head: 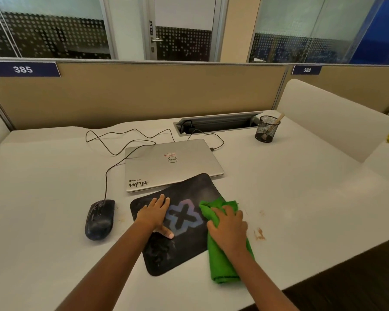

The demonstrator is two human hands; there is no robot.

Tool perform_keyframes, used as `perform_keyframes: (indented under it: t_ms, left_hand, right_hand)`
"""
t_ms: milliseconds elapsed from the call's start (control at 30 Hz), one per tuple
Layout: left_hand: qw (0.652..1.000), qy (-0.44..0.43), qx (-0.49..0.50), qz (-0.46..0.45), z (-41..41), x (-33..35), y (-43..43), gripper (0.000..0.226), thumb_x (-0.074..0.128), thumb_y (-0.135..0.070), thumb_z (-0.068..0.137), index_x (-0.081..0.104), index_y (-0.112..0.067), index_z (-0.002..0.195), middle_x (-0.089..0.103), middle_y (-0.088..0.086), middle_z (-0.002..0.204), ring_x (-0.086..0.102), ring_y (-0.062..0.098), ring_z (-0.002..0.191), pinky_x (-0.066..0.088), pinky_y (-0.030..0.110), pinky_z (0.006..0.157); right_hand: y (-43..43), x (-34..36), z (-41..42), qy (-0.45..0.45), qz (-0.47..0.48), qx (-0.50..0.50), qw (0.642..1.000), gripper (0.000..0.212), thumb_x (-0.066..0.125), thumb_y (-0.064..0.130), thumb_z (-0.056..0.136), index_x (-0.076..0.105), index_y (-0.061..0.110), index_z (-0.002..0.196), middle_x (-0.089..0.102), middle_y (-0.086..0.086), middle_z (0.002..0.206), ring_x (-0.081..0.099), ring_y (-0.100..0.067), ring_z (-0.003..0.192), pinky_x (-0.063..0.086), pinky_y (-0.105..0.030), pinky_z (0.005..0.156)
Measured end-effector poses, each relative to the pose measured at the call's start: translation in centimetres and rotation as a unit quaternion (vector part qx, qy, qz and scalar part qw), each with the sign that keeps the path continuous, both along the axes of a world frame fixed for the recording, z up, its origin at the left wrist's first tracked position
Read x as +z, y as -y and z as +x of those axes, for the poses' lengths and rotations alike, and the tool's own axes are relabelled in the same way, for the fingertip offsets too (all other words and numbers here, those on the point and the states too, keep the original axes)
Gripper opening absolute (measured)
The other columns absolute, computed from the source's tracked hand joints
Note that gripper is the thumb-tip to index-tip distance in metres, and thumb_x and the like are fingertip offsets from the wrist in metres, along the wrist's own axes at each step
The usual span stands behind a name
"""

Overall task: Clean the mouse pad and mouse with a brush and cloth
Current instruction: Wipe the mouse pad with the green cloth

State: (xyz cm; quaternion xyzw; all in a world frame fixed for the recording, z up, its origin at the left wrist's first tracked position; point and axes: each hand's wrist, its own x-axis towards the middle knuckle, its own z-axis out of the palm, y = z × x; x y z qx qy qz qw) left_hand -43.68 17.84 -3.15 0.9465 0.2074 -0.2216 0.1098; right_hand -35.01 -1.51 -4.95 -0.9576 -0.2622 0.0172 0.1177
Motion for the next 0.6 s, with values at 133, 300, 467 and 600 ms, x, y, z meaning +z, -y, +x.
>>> perform_keyframes:
  t_ms: [133,300,467,600]
  left_hand:
    - [1.0,-0.014,0.006,0.011,0.3,0.3,0.3,0.114,0.071,-0.046,0.075,-0.01,-0.013,0.148,-0.014,0.007,0.158,-0.007,0.028,0.146,0.011,0.048,0.118]
    - [1.0,-0.018,0.015,0.012,0.1,0.2,0.5,0.111,0.069,-0.046,0.077,-0.01,-0.014,0.148,-0.014,0.006,0.158,-0.006,0.029,0.146,0.015,0.049,0.118]
    - [1.0,0.012,0.021,0.005,-0.7,-0.5,0.5,0.104,0.064,-0.048,0.08,-0.007,-0.016,0.149,-0.011,0.005,0.158,-0.004,0.028,0.147,0.016,0.048,0.117]
    - [1.0,0.017,0.008,0.017,-0.6,-0.2,0.1,0.105,0.067,-0.051,0.077,-0.002,-0.019,0.15,-0.005,0.006,0.159,0.002,0.03,0.146,0.019,0.048,0.117]
  right_hand:
    - [-1.2,-1.0,-5.6,-0.013,0.039,0.113,0.993,0.053,0.039,0.048,0.08,0.042,0.034,0.132,0.042,0.004,0.135,0.035,-0.023,0.119,0.034,-0.038,0.095]
    - [0.7,-0.3,-2.3,-0.008,0.027,0.113,0.993,0.047,0.043,0.046,0.084,0.046,0.035,0.129,0.044,0.005,0.136,0.038,-0.022,0.118,0.037,-0.035,0.094]
    - [2.2,0.4,1.2,-0.006,0.027,-0.031,0.999,0.044,0.044,0.044,0.088,0.046,0.029,0.129,0.043,0.001,0.136,0.039,-0.023,0.115,0.04,-0.035,0.089]
    - [0.3,-0.7,-2.9,0.011,0.042,0.043,0.998,0.047,0.044,0.045,0.082,0.051,0.028,0.126,0.049,-0.001,0.13,0.043,-0.025,0.111,0.04,-0.036,0.088]
